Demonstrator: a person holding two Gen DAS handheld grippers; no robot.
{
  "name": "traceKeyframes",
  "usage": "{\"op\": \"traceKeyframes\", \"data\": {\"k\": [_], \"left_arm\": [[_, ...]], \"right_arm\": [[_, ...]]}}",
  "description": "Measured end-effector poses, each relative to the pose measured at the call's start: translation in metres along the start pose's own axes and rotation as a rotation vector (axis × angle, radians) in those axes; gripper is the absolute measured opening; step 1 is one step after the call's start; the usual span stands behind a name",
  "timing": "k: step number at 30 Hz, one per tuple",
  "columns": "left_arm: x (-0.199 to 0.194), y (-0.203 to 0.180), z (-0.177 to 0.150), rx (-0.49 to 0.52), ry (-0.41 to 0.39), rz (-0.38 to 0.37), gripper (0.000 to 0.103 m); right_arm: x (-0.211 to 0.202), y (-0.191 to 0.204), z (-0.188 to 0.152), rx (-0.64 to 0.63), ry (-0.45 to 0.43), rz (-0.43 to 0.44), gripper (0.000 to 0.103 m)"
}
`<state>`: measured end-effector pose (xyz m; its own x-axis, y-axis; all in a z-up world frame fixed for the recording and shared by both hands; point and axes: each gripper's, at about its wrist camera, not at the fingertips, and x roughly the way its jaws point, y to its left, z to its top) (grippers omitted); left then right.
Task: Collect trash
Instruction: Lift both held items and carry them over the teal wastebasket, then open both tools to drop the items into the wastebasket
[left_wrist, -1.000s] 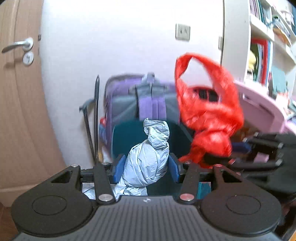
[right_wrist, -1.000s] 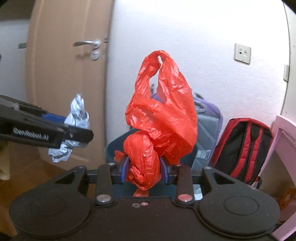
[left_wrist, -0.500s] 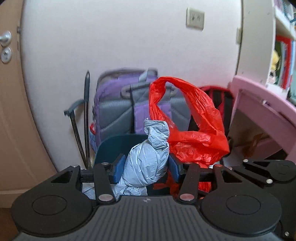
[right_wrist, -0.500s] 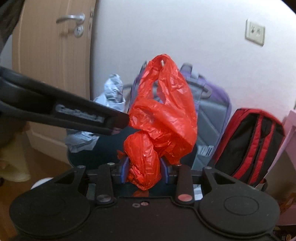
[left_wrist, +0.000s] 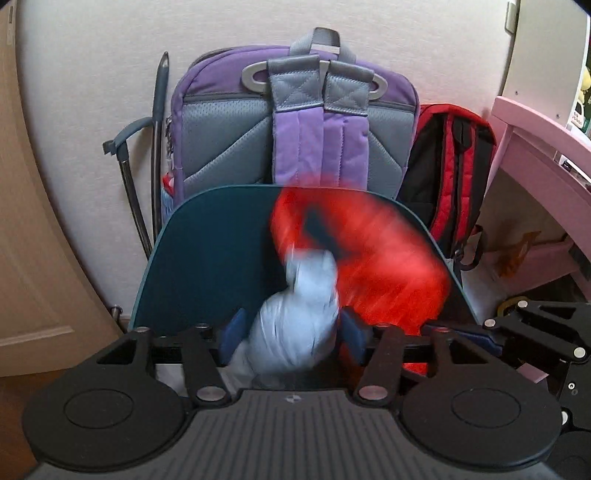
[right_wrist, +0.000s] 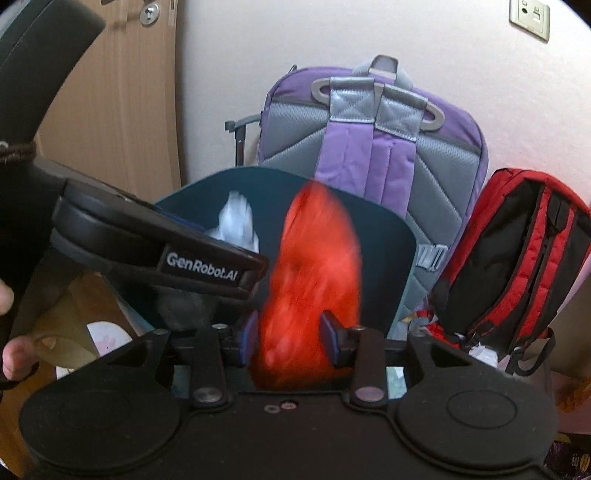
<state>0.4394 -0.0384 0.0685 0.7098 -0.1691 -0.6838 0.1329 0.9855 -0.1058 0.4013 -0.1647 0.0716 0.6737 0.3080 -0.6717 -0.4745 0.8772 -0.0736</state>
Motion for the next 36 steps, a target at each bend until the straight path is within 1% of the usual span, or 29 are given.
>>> {"op": "traceKeyframes", "data": {"k": [1, 3, 8, 13, 18, 22, 26, 31, 34, 36], "left_arm": [[-0.001, 0.0, -0.001, -0.003, -0.003, 0.004, 0.067], [-0.004, 0.0, -0.003, -0.005, -0.01, 0.004, 0.068], [-0.026, -0.004, -0.005, 0.016, -0.034, 0.002, 0.068], [-0.058, -0.008, -0.012, 0.025, -0.056, 0.01, 0.068], [-0.095, -0.015, -0.027, 0.051, -0.077, 0.007, 0.068], [-0.125, -0.019, -0.039, 0.052, -0.09, 0.0, 0.068], [-0.153, -0.024, -0.056, 0.076, -0.108, 0.003, 0.068], [-0.18, -0.023, -0.086, 0.08, -0.106, -0.002, 0.068], [-0.19, -0.02, -0.105, 0.077, -0.096, -0.016, 0.075], [-0.197, -0.017, -0.12, 0.069, -0.091, -0.024, 0.076]], "right_arm": [[-0.001, 0.002, -0.001, -0.005, 0.002, -0.003, 0.038], [-0.004, 0.003, -0.001, -0.013, -0.004, -0.016, 0.038], [-0.025, 0.003, -0.002, 0.004, -0.036, -0.009, 0.039], [-0.051, 0.004, -0.004, 0.023, -0.057, 0.006, 0.039], [-0.079, 0.012, -0.01, 0.028, -0.071, 0.015, 0.039], [-0.104, 0.021, -0.018, 0.026, -0.091, 0.026, 0.039], [-0.125, 0.031, -0.027, 0.039, -0.1, 0.04, 0.04], [-0.142, 0.048, -0.049, 0.045, -0.107, 0.073, 0.042], [-0.148, 0.056, -0.065, 0.058, -0.1, 0.099, 0.045], [-0.15, 0.062, -0.076, 0.068, -0.086, 0.126, 0.046]]}}
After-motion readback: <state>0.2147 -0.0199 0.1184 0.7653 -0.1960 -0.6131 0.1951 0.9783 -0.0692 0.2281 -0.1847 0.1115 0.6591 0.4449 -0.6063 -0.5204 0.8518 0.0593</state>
